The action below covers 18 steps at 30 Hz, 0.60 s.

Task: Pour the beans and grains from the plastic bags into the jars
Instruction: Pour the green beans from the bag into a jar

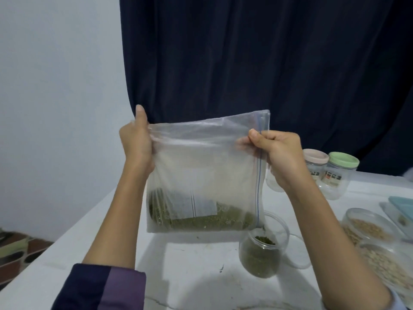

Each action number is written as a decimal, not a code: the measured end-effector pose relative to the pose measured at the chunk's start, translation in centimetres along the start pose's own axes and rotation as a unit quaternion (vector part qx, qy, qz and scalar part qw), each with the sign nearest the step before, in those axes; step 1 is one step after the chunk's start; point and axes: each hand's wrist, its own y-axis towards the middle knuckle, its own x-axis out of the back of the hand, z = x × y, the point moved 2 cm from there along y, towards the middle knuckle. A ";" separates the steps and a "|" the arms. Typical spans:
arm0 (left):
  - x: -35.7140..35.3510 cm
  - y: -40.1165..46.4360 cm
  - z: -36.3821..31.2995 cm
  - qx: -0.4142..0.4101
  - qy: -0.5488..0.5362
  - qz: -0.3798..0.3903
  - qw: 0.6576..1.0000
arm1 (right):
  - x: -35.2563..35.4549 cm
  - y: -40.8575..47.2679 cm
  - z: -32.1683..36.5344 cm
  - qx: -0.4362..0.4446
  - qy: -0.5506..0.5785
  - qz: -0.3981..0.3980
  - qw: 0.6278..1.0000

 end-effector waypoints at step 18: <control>-0.7 0.0 0.2 -0.025 0.025 0.000 0.999 | -0.7 0.1 0.1 0.005 -0.002 -0.002 1.000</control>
